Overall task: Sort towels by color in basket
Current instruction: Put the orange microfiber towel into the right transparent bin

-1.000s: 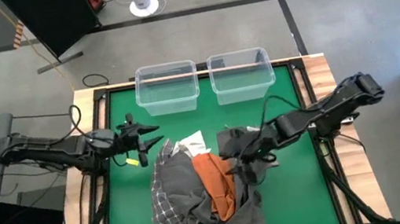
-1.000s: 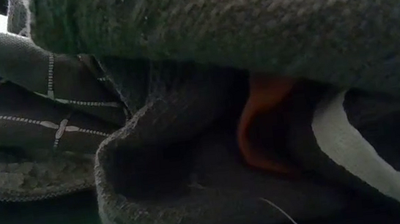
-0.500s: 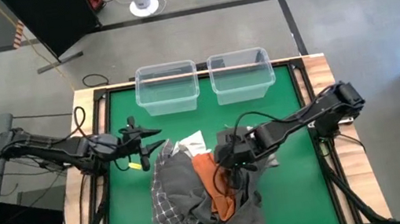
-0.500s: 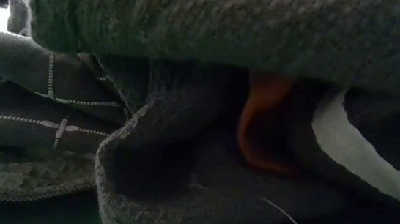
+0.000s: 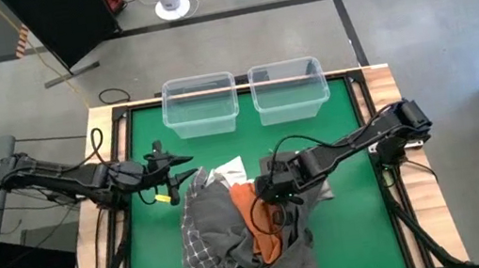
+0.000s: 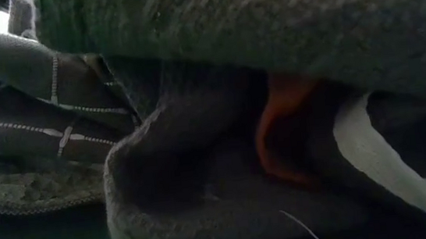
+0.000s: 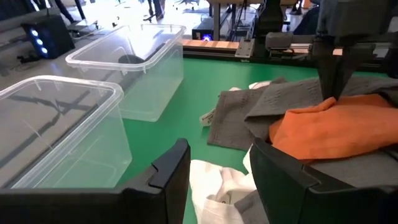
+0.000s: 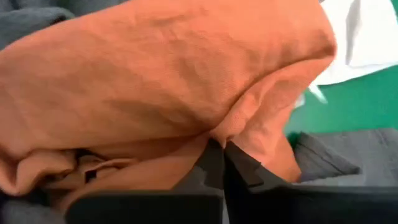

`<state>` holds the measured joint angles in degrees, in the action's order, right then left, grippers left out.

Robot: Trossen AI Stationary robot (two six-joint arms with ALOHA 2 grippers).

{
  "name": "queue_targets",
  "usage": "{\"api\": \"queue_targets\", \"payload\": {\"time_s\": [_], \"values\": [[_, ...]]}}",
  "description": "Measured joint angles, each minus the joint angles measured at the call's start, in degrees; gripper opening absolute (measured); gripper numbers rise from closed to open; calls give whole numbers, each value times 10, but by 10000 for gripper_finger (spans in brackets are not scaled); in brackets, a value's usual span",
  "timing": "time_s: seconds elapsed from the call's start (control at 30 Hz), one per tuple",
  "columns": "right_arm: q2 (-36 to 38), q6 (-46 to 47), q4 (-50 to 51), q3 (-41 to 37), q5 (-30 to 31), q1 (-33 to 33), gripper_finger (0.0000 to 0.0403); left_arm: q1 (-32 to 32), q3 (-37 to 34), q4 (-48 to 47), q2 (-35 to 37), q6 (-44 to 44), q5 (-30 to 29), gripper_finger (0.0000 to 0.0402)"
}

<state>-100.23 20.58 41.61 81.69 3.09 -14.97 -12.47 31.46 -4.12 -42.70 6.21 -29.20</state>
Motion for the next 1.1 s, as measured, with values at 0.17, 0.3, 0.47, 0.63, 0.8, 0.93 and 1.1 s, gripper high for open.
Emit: {"api": "queue_targets", "payload": {"time_s": [0.17, 0.3, 0.47, 0.63, 0.8, 0.93, 1.1], "values": [[25, -11, 2, 0, -1, 12, 22, 0, 0, 0, 0, 0, 0, 160], [57, -30, 3, 0, -1, 22, 14, 0, 0, 0, 0, -8, 0, 160], [115, -54, 2, 0, 14, 41, 14, 0, 0, 1, 0, -10, 0, 160], [187, -96, -22, 0, 16, 62, 14, 0, 0, 8, 0, -10, 0, 160], [256, -160, -89, 0, 19, 80, 14, 1, 0, 13, 0, -10, 0, 160], [297, -219, -157, 0, 20, 97, 14, 1, 0, 33, 0, -28, 0, 160], [321, -276, -251, 0, 19, 128, 14, 1, 0, 73, 0, -64, 0, 160]]}}
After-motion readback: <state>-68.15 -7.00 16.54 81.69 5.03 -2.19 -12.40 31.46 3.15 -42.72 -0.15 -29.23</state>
